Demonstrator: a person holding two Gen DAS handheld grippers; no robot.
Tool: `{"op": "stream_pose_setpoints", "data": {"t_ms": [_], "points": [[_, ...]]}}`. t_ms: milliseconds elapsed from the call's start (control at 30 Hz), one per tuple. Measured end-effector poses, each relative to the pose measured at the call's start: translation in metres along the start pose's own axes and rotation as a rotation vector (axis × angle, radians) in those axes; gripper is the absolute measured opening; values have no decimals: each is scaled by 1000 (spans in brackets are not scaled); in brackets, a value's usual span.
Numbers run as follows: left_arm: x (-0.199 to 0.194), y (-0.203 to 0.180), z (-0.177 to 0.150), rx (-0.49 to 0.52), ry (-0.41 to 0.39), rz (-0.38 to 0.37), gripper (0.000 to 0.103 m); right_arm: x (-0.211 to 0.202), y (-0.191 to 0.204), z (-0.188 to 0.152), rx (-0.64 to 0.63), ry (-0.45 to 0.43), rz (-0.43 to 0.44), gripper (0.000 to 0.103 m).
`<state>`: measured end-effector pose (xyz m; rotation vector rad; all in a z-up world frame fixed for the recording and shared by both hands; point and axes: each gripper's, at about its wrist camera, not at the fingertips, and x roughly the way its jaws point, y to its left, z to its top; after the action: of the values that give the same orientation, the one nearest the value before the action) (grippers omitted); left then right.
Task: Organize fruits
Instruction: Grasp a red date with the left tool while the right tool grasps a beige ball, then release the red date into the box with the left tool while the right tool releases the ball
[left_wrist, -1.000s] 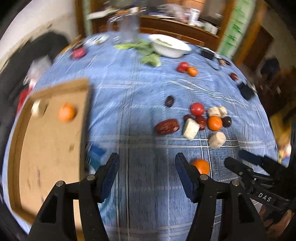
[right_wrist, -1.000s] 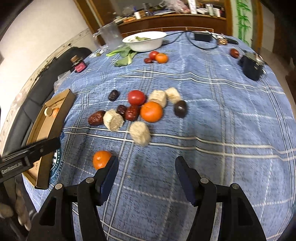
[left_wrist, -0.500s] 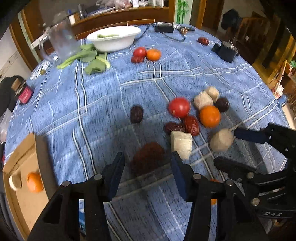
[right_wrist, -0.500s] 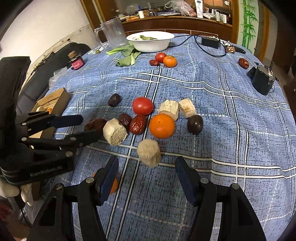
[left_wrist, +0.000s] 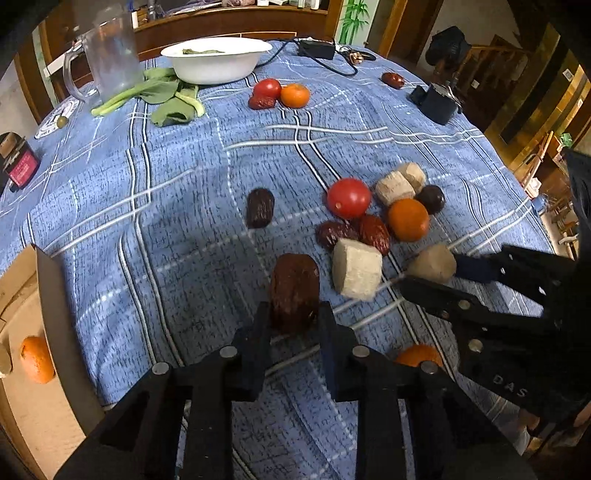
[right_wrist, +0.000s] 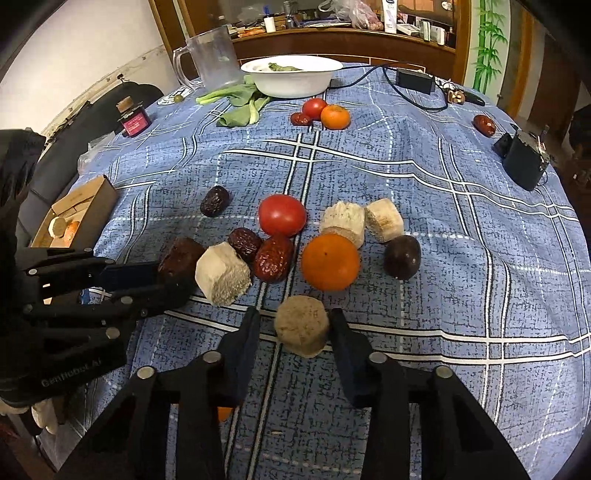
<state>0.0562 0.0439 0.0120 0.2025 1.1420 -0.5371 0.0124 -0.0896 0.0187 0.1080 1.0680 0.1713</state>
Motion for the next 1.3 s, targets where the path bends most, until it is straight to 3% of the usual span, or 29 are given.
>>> {"op": "stream_pose_setpoints", "data": {"t_ms": [67, 367, 633, 800, 1000, 1167, 1300], "points": [[3, -1, 5, -14, -11, 17, 23, -2, -2, -1, 6, 3, 2, 31], [-7, -10, 4, -69, -45, 53, 23, -20, -10, -12, 28, -8, 29, 29], [-62, 13, -27, -279, -143, 10, 24, -44, 2, -14, 10, -37, 82, 30], [-104, 56, -64, -419, -192, 49, 24, -53, 44, -5, -56, -49, 151, 30], [-141, 127, -110, -544, -207, 175, 24, -51, 118, 6, -166, -42, 245, 30], [-148, 186, -138, -635, -182, 220, 24, -37, 180, 17, -237, -16, 307, 30], [-142, 214, -148, -651, -147, 224, 24, -17, 224, 27, -278, 7, 327, 30]]}}
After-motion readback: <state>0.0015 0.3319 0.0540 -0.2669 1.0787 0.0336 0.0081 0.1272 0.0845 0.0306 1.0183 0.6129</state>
